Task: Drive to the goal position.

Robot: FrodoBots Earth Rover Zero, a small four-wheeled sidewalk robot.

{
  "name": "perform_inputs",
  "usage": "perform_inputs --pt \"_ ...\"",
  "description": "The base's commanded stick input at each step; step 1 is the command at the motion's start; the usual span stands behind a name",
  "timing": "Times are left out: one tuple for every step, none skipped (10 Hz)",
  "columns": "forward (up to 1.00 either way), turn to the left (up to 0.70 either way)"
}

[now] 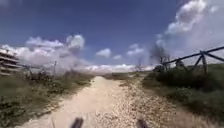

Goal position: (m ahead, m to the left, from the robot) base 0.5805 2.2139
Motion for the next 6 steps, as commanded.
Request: perform_inputs --pt "0.0 0.0" --pt "0.0 0.0" --pt "0.0 0.0" --pt "0.0 0.0" --pt "0.0 0.0" --pt "0.0 0.0"
